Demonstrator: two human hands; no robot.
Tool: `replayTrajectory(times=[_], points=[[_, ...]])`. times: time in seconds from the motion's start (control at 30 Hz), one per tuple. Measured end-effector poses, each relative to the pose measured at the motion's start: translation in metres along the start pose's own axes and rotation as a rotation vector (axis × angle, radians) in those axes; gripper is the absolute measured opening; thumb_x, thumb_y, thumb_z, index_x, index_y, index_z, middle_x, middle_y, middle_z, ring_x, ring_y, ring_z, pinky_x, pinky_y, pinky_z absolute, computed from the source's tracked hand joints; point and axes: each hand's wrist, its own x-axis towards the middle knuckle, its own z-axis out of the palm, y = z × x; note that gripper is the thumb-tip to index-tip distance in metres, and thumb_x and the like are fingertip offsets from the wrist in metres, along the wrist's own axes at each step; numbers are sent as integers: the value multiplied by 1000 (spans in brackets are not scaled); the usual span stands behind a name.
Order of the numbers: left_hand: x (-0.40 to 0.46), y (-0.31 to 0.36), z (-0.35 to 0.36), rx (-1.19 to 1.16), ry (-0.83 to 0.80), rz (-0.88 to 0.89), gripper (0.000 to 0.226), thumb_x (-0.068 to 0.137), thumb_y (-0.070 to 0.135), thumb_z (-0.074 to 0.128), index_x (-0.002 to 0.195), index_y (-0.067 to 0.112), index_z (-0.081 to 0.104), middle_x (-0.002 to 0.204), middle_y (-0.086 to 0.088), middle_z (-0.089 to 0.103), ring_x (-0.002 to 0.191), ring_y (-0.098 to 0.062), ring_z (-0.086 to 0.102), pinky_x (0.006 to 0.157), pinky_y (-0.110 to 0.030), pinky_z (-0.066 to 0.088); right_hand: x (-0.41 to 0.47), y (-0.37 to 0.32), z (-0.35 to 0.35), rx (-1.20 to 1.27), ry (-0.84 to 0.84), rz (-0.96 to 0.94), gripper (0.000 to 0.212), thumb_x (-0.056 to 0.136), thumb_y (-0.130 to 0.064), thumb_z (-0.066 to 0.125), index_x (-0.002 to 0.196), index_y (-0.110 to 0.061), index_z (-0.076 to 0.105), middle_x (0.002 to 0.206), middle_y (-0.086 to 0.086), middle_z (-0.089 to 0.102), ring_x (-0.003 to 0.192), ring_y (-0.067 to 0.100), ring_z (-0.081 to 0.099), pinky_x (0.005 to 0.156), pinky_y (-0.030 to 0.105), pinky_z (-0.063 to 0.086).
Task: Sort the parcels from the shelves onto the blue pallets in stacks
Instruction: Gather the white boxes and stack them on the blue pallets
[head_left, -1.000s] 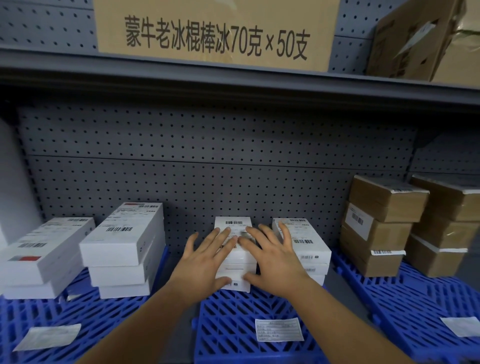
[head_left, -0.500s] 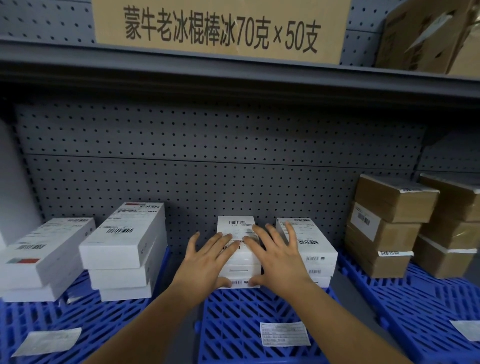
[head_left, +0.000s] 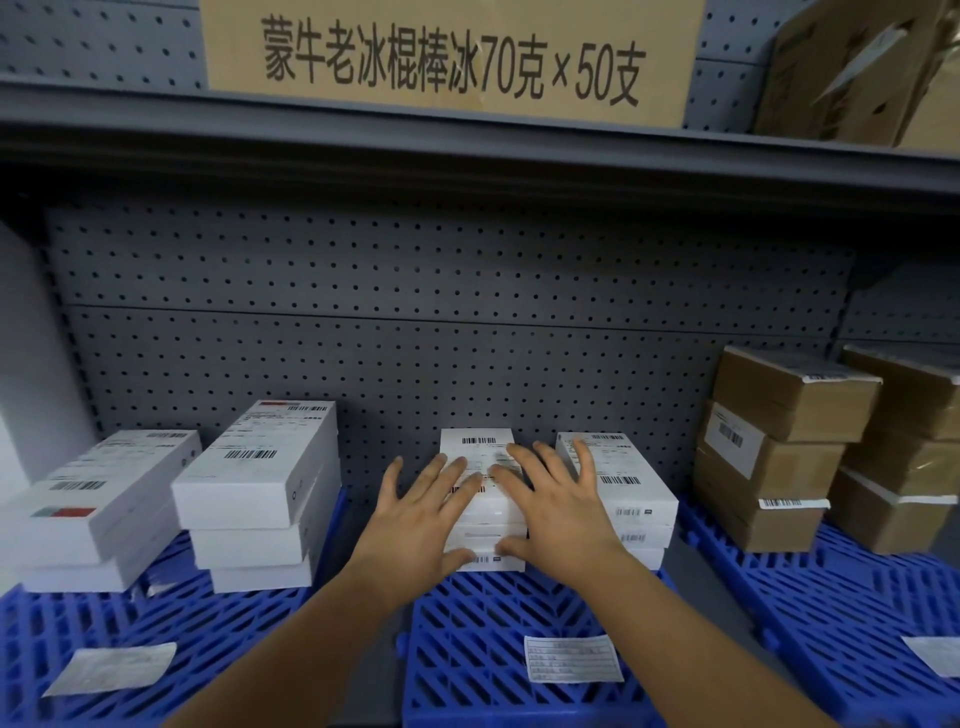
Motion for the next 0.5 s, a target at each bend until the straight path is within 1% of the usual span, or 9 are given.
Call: replayTrajectory(times=[0.07,0.1,0.2,0.33,0.4,0.5], points=[[-2,3,-1,31,-34,5,98,67,66,68,145,18,34,151,-5,35,140,-24,27,107,-62,17,-3,-4,-1,2,-9,-10,100,54,-74,70,138,-27,42,143,-1,41,133,26,37,112,62,7],[-3,5,-1,40,-37,0,101,66,65,69,146,16,33,152,-6,33,140,-25,25,107,-63,16,-4,-7,0,-3,-20,-20,102,55,-73,70,140,-25,40,145,-1,39,135,26,35,112,62,8],[-3,7,0,48,-39,-21,107,63,63,74,147,14,28,152,-6,34,140,-25,26,108,-64,15,-6,-15,6,-10,-47,-23,104,55,-65,76,141,-22,38,146,-1,38,138,27,33,113,62,6],[-1,2,6,42,-43,8,109,61,65,75,146,15,30,150,-5,37,138,-25,32,107,-65,17,-4,-18,10,-11,-60,19,104,49,-65,79,137,-22,43,140,-2,46,135,27,39,112,61,7],[-2,3,6,27,-21,-1,109,61,63,76,146,15,28,152,-6,32,139,-26,28,106,-65,17,-5,-20,9,-4,-43,29,103,47,-64,80,135,-23,44,138,-3,48,133,26,41,112,60,5],[-8,7,3,5,21,-37,109,66,62,74,149,16,22,156,-6,21,142,-27,22,107,-65,16,-12,-22,7,14,-1,30,101,53,-61,78,138,-24,39,141,-4,44,136,26,37,113,60,4]])
